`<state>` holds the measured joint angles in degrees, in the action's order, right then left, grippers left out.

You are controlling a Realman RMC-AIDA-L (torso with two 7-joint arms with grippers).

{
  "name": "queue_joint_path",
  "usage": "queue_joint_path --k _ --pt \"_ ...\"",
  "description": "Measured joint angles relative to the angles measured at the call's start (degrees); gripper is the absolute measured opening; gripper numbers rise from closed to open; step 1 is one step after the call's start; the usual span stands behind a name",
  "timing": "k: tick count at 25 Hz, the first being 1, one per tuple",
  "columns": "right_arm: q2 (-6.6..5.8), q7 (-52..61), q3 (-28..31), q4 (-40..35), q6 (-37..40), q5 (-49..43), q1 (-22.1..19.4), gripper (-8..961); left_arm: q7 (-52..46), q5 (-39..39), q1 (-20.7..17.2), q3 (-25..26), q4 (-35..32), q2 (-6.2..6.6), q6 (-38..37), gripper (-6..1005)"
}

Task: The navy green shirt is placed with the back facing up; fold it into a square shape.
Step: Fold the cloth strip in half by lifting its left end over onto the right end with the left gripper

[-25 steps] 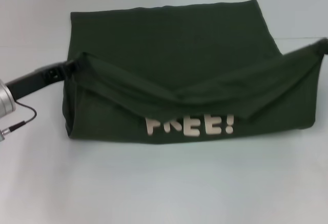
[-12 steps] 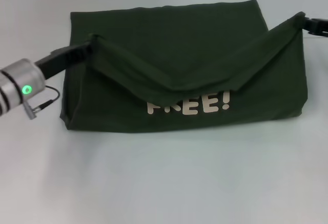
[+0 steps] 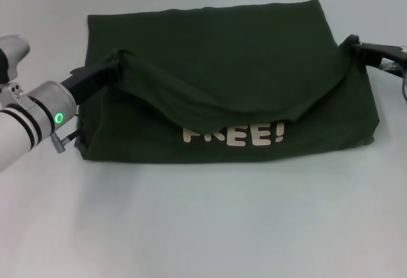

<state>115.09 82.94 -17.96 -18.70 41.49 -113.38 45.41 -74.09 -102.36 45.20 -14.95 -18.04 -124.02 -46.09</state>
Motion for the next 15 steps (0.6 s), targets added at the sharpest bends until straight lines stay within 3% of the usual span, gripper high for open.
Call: queue_joint_path --k 9,15 --pt "0.66 -2.22 -0.06 1.02 -1.34 2.44 0.21 19 2.18 2.11 0.02 0.04 1.15 0.01 0.52 35" --pt "0.89 -2.37 -0.48 1.03 -1.01 2.99 -0.02 78 1.82 2.18 -0.26 0.03 0.94 0.01 0.17 36"
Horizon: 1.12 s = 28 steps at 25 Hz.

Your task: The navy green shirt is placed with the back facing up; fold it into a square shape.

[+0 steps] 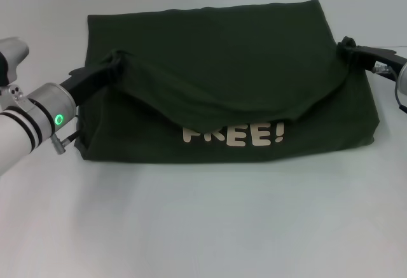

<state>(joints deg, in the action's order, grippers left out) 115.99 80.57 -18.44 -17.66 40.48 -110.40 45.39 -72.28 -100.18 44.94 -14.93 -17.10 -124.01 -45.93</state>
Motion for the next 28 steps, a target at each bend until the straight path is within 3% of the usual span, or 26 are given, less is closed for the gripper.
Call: queue_joint_path --k 5,9,16,25,28 --pt "0.03 0.52 -2.23 -0.52 0.91 0.04 -0.26 128 -0.09 2.48 -1.14 0.4 -0.47 0.02 0.12 284" --pt "0.26 0.84 -1.91 -2.25 3.09 0.93 -1.18 323 -0.21 6.54 -3.43 0.36 -1.71 0.08 -2.29 439" --pt "0.13 6.53 -2.44 -8.95 13.32 2.4 -3.74 593 -1.0 7.58 -5.79 0.35 -3.43 0.09 -9.13 607" --pt "-1.41 16.33 -9.52 -14.79 21.25 1.98 -8.04 782 -2.48 6.94 -9.55 -2.7 -4.35 0.19 -13.27 883" --pt "-2.25 19.29 -9.9 -16.09 26.6 1.97 -10.37 819 -4.44 6.93 -12.88 -5.46 -6.18 0.2 -17.21 880"
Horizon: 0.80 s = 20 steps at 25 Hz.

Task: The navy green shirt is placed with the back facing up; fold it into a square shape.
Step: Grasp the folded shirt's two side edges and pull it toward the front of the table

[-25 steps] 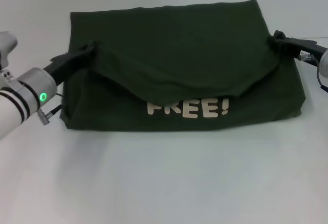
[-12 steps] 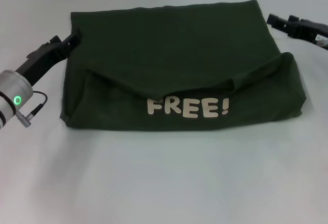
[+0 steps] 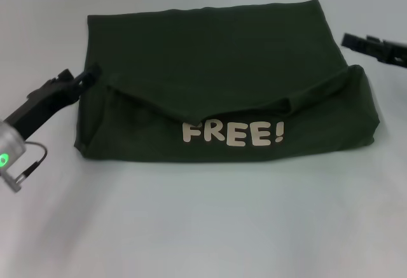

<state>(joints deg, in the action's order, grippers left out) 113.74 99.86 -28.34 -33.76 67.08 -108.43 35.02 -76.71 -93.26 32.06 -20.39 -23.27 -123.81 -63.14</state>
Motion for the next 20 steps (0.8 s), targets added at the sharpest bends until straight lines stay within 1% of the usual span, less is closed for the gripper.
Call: queue_joint_path --k 4,5,9,12,14,15,19,20 --pt "-1.2 2.56 -0.27 -0.23 4.77 -0.03 -2.66 815 0.12 -0.03 -4.44 -3.66 -2.77 -0.06 -6.79 874" --pt "-1.41 2.74 -0.27 -0.23 5.83 -0.03 -3.2 816 0.15 -0.03 -4.9 -4.37 -3.19 -0.05 -7.15 873" --pt "-1.89 2.96 0.08 -0.24 8.99 0.08 -4.91 815 1.22 -0.07 -8.59 -10.86 -7.06 0.03 -8.66 866" --pt "-1.95 3.53 0.47 -0.09 9.6 0.26 -5.55 814 4.02 -0.09 -10.19 -13.77 -8.11 0.1 -8.63 861" --pt "-1.94 3.7 0.52 0.18 9.56 0.27 -5.62 813 4.9 -0.09 -10.44 -14.18 -8.14 0.13 -8.47 857" --pt "-1.89 3.79 0.54 0.26 9.46 0.28 -5.62 813 7.61 -0.41 -11.11 -14.9 -8.17 0.17 -7.8 856" --pt "-1.48 4.32 0.97 0.29 8.6 0.31 -5.61 812 10.94 -2.05 -11.5 -14.92 -8.19 0.08 -6.48 849" --pt "-1.39 4.4 1.14 0.3 8.49 0.32 -5.61 812 12.76 -3.17 -11.56 -14.98 -8.17 -0.01 -4.29 847"
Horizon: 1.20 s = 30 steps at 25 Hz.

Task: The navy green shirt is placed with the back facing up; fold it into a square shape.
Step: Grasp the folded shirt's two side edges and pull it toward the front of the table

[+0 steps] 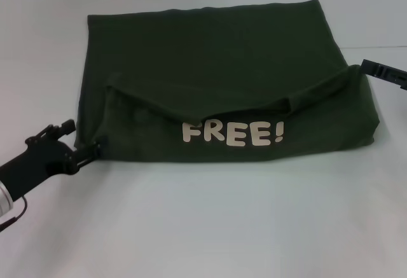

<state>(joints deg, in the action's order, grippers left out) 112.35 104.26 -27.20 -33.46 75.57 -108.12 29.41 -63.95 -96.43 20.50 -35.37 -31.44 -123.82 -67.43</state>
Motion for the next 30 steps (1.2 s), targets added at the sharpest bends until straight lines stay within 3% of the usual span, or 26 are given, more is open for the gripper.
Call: queue_joint_path --k 10,18,30 --pt "0.48 -0.13 1.54 0.34 -0.2 0.02 0.0 811 2.74 -2.71 0.41 -1.78 0.39 -0.11 6.64 831" --pt "0.5 -0.69 2.12 1.44 -0.7 0.02 -0.07 812 3.11 -2.89 1.21 -7.94 0.49 -0.21 11.21 817" --pt "0.5 -0.73 2.16 1.55 -1.61 0.01 -0.35 811 3.01 -2.89 2.35 -9.46 0.97 -0.29 12.51 797"
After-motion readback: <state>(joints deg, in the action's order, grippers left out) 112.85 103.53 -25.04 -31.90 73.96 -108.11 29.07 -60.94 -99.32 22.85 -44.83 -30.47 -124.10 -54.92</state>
